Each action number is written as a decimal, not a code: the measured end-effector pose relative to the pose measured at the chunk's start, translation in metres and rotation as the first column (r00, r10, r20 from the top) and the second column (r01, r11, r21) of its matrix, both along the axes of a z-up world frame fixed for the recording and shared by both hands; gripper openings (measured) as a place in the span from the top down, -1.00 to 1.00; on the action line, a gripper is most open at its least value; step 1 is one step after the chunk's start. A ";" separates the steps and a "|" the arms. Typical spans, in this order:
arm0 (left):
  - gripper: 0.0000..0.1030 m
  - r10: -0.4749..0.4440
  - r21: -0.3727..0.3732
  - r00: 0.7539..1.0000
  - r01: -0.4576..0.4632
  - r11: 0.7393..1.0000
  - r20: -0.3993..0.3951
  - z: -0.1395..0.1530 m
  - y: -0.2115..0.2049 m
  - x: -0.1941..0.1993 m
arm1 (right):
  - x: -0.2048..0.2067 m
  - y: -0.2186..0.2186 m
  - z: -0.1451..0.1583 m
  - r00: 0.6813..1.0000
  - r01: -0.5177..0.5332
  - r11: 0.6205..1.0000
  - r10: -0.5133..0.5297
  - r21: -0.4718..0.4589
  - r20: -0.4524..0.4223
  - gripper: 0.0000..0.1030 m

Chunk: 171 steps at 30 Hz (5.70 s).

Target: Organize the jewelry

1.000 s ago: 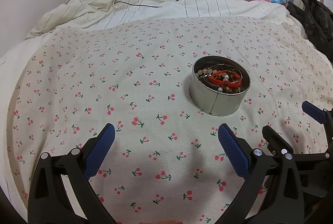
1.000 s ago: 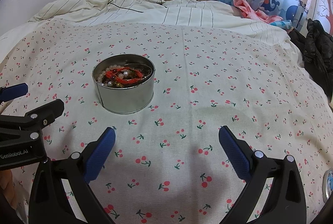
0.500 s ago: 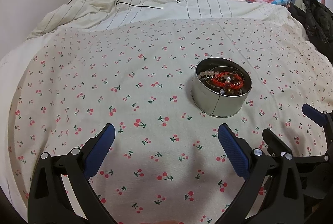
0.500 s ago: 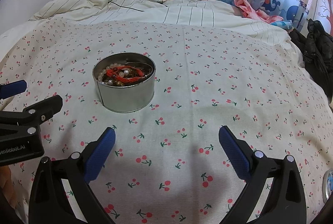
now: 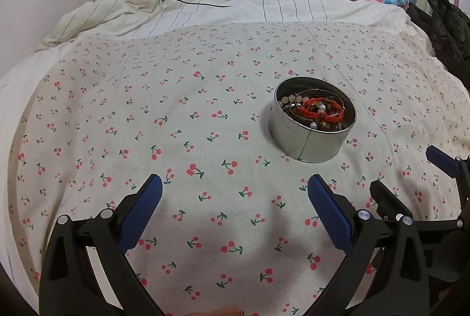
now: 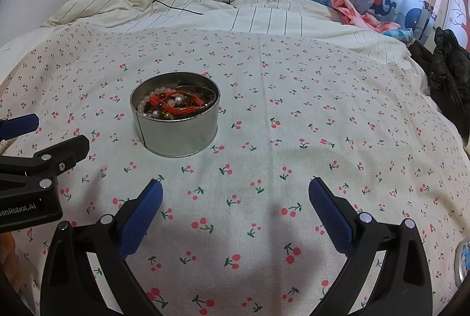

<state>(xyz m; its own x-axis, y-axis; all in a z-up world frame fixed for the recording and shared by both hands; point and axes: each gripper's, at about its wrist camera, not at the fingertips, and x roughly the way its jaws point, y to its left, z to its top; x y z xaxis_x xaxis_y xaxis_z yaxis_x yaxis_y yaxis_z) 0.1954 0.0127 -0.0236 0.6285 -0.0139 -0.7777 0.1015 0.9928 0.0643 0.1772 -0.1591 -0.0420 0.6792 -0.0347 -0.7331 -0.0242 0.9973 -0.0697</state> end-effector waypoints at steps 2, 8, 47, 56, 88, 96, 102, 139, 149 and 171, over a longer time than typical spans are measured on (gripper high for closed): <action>-0.85 0.000 -0.002 1.000 0.000 1.000 -0.002 0.000 0.000 0.000 | 0.000 0.000 0.000 1.000 0.000 1.000 0.000 0.000 -0.001 -0.85; -0.85 0.005 0.000 1.000 -0.005 1.000 -0.007 -0.002 0.000 0.001 | 0.000 0.000 -0.004 1.000 0.000 1.000 0.000 -0.010 -0.006 -0.85; -0.85 0.005 0.022 1.000 -0.005 1.000 -0.018 -0.007 -0.003 0.002 | 0.001 -0.005 -0.002 1.000 0.006 1.000 -0.007 -0.010 -0.012 -0.85; -0.85 0.005 0.023 1.000 -0.005 1.000 -0.018 -0.007 -0.004 0.002 | 0.001 -0.005 -0.002 1.000 0.006 1.000 -0.007 -0.010 -0.012 -0.85; -0.85 0.059 0.028 0.998 -0.059 0.998 0.028 -0.008 0.008 -0.003 | 0.002 -0.008 -0.004 1.000 0.013 1.000 -0.013 -0.010 -0.016 -0.85; -0.85 0.051 -0.023 0.998 -0.052 0.998 -0.034 -0.010 0.010 0.006 | 0.002 -0.010 -0.003 1.000 0.016 1.000 -0.016 -0.009 -0.014 -0.85; -0.85 0.066 -0.044 0.996 -0.068 0.997 -0.056 -0.014 0.012 0.007 | 0.003 -0.009 -0.003 1.000 0.015 1.000 -0.015 -0.009 -0.015 -0.85; -0.85 0.066 -0.049 0.996 -0.070 0.996 -0.063 -0.014 0.013 0.009 | 0.003 -0.009 -0.003 1.000 0.015 1.000 -0.015 -0.010 -0.016 -0.85; -0.85 0.067 -0.050 0.996 -0.070 0.996 -0.064 -0.014 0.013 0.009 | 0.003 -0.008 -0.002 1.000 0.015 1.000 -0.016 -0.010 -0.017 -0.85; -0.82 0.058 0.053 0.995 -0.062 0.997 0.076 -0.003 0.007 -0.005 | 0.004 -0.009 -0.002 1.000 0.014 1.000 -0.014 -0.011 -0.018 -0.85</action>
